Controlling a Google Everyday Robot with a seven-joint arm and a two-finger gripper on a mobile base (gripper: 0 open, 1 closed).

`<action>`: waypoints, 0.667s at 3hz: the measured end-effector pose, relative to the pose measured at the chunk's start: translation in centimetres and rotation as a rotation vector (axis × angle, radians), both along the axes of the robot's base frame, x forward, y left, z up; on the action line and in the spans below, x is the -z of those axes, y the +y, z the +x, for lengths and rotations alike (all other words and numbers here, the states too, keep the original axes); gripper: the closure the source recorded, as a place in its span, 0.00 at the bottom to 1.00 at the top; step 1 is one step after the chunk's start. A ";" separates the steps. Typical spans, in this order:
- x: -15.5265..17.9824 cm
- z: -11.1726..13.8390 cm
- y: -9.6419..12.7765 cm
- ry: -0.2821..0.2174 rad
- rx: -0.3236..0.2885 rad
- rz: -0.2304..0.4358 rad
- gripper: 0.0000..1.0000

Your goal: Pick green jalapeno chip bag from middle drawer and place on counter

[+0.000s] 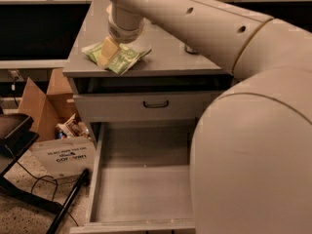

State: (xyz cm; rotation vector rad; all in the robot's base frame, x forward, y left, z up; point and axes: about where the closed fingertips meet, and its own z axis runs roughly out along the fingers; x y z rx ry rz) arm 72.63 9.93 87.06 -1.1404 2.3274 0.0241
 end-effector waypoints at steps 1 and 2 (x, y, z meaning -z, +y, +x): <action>-8.8 -4.3 1.7 -0.145 -0.100 0.061 0.00; -13.9 -8.5 0.9 -0.263 -0.159 0.171 0.00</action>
Offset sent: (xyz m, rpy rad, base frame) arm -0.1315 -0.0124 0.2079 0.3341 -0.4418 0.2133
